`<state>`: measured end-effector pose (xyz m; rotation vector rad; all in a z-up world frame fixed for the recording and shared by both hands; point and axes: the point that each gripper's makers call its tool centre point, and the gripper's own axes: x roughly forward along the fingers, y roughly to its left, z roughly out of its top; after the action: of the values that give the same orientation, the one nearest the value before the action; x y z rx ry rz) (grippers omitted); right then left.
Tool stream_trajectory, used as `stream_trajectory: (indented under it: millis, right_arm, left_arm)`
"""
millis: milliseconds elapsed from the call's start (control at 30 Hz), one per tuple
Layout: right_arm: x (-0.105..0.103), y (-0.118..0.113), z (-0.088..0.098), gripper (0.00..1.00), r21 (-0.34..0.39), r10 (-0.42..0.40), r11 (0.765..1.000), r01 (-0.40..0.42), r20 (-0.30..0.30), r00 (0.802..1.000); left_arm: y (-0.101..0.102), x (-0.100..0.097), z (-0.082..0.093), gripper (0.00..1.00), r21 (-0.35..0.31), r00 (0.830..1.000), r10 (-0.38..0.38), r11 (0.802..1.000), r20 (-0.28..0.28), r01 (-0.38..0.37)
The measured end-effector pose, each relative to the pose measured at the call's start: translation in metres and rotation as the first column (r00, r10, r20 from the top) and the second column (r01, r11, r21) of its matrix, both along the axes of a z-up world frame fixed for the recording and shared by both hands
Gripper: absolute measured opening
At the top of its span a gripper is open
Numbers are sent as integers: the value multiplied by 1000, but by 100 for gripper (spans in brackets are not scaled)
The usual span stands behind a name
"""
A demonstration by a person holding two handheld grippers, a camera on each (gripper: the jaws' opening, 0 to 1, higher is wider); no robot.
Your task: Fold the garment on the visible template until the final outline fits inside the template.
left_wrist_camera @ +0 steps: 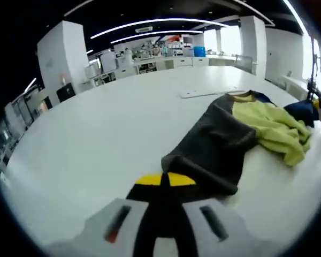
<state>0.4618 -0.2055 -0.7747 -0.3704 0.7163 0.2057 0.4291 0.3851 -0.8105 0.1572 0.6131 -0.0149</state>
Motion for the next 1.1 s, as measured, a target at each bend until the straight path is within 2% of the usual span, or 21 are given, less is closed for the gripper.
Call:
stream_trajectory:
  millis: [167,267,600,900,967,1000,1067,1100]
  right_arm:
    - [4,-15,-10,0,-33,-30,999,29,-31,999]
    - [9,-22,-15,0,-51,-44,998,42,-42,998]
    - [5,-58,-35,0,-128,-120,986,107,-102,988]
    - [3,-80,-45,0,-169,-146,978,124,-121,982]
    - [3,-86,-48,0,-178,-150,976,127,-125,981]
    - [3,-88,-49,0,-189,-150,974,124,-129,980]
    - [6,-90,-50,0,-190,-151,974,125,-129,980]
    - [8,-91,-51,0,-194,-148,973,121,-133,980]
  left_arm:
    - [5,4,-3,0,11,1000,11,1000,-14,-11]
    - [14,9,-6,0,40,999,15,999,-31,-13]
    - [28,19,-11,0,70,998,7,998,-61,-3]
    - [42,35,-11,0,123,996,-16,992,-93,28]
    - [46,40,-11,0,104,995,-14,994,-99,25]
    - [48,41,-12,0,103,994,-10,994,-107,21]
    - [60,44,-12,0,153,991,-29,987,-128,49]
    - [64,45,-13,0,146,991,-25,988,-130,44]
